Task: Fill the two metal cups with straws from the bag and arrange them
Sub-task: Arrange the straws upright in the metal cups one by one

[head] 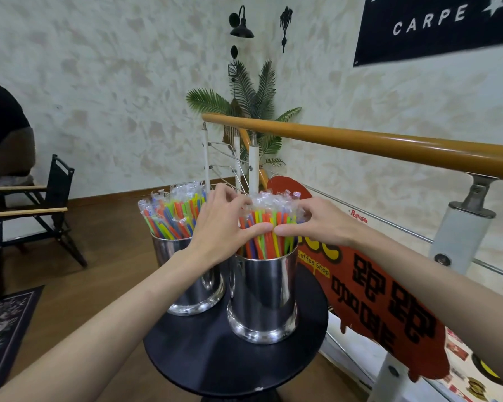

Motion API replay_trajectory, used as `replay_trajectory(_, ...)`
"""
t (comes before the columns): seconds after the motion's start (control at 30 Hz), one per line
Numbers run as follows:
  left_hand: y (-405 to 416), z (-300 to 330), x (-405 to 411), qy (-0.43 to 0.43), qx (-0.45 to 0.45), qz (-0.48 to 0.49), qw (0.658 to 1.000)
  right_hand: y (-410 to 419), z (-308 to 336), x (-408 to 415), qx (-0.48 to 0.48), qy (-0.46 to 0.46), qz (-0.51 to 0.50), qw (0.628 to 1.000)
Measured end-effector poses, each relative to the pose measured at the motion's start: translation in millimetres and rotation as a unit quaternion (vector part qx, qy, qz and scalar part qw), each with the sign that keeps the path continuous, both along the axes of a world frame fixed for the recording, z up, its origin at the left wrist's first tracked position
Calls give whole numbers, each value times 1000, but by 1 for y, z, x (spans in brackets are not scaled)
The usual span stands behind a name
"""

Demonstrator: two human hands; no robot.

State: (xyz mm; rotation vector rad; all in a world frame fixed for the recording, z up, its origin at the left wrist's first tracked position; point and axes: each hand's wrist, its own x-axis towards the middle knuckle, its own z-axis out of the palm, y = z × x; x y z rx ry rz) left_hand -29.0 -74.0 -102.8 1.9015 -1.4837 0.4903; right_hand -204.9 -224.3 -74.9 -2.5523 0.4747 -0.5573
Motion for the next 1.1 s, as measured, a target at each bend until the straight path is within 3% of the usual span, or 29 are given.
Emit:
replay_trajectory(0.3,-4,2,-5,122,37,-38,991,4,3,8,34,-32,-28,998)
replay_trajectory(0.57,-5,-6,0,147,45,-35,987,-2,-6,9,68,-79,-78,992)
replay_trajectory(0.8,-3,-4,-2,188,51,-65,979,-3,-10,5,113,-87,-72,987)
replay_trajectory(0.97,3,-6,-12,251,56,-145,955,-3,-15,5,112,-99,-58,987)
replay_trajectory(1.1,-1,-10,-13,234,70,-135,960,4,-16,5,105,-74,-14,992)
